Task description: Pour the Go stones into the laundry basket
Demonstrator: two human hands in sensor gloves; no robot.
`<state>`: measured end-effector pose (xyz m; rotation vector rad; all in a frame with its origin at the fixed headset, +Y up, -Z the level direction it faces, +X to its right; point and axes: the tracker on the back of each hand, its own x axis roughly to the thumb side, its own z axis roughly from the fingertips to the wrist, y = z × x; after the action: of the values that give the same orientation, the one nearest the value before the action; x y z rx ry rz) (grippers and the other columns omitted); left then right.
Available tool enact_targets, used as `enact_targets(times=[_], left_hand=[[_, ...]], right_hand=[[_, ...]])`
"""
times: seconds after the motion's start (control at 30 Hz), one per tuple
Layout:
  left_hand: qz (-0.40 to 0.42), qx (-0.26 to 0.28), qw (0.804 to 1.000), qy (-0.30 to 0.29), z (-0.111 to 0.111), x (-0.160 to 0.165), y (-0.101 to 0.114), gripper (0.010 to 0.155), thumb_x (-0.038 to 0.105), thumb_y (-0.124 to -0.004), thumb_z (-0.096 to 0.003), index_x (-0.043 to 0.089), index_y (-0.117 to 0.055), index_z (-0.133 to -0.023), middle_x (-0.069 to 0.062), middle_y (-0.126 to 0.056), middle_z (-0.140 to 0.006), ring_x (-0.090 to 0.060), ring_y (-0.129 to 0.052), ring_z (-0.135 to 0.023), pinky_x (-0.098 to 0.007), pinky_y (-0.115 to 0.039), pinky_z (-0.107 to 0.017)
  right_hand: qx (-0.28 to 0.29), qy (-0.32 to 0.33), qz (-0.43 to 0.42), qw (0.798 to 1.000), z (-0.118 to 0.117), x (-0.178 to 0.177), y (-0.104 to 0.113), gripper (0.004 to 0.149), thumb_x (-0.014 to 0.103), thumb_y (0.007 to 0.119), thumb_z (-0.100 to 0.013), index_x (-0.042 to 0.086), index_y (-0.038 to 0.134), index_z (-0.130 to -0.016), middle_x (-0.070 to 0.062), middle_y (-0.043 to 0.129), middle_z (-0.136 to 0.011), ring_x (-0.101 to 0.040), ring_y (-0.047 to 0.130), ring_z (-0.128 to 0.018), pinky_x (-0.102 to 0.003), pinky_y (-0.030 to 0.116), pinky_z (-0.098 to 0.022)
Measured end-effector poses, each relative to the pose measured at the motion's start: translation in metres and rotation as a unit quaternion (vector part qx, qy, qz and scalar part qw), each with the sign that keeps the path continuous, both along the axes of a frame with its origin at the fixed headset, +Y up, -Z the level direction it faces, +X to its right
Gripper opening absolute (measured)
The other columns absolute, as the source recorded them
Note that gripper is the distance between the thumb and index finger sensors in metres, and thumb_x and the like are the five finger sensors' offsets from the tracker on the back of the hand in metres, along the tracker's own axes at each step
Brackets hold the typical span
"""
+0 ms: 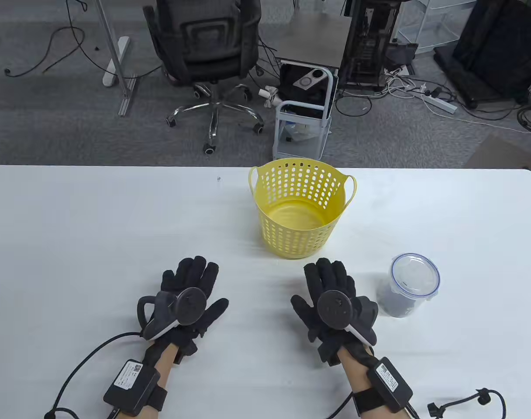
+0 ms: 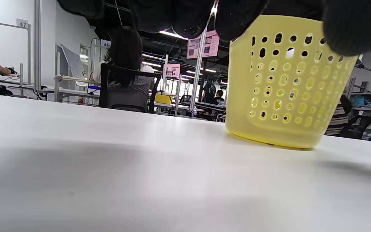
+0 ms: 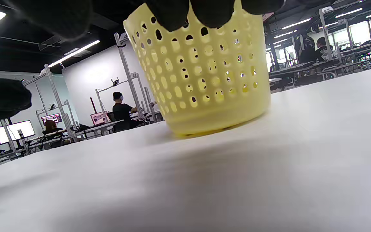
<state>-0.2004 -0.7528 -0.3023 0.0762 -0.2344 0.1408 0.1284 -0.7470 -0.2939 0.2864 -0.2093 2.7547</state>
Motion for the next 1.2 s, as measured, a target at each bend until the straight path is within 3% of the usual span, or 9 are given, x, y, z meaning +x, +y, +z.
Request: enact_targets(times=[0.4,0.7,0.97,1.2], left_hand=[[0.022,-0.010,1.000,-0.010,0.003,0.004,-0.001,0.087,0.078,-0.073,-0.0378,0.038,-0.046,-0.110,0.002,-0.041,-0.122,-0.033,-0.047,-0.114,-0.065,-0.047,-0.075],[0.028,-0.031,0.999,-0.016,0.003,0.007,-0.006,0.086,0.078,-0.073,-0.0380,0.038,-0.047,-0.110,0.001,-0.043,-0.122,-0.033,-0.049,-0.113,-0.065,-0.048,-0.074],[0.038,-0.057,0.997,-0.022,0.002,0.010,-0.012,0.085,0.077,-0.073,-0.0383,0.037,-0.049,-0.110,0.000,-0.044,-0.121,-0.034,-0.050,-0.113,-0.065,-0.050,-0.074],[0.039,-0.069,0.996,-0.027,0.003,0.012,-0.014,0.085,0.077,-0.073,-0.0384,0.037,-0.051,-0.109,0.000,-0.044,-0.121,-0.035,-0.051,-0.113,-0.064,-0.050,-0.074]], right_hand=[[0.029,0.003,0.003,1.000,0.004,-0.001,0.008,0.079,0.064,0.075,-0.045,0.018,0.055,-0.106,-0.022,0.047,-0.115,-0.058,0.043,-0.101,-0.070,0.044,-0.069],[0.077,-0.022,-0.008,0.997,0.009,0.013,0.028,0.078,0.063,0.079,-0.044,0.018,0.058,-0.105,-0.021,0.050,-0.114,-0.056,0.044,-0.102,-0.066,0.036,-0.070],[0.129,-0.096,-0.056,0.985,0.015,0.047,0.051,0.076,0.061,0.082,-0.044,0.018,0.063,-0.103,-0.020,0.052,-0.114,-0.055,0.042,-0.103,-0.066,0.032,-0.071],[0.132,-0.191,-0.089,0.969,0.013,0.090,0.052,0.075,0.061,0.086,-0.043,0.020,0.066,-0.103,-0.017,0.048,-0.116,-0.058,0.034,-0.103,-0.067,0.026,-0.071]])
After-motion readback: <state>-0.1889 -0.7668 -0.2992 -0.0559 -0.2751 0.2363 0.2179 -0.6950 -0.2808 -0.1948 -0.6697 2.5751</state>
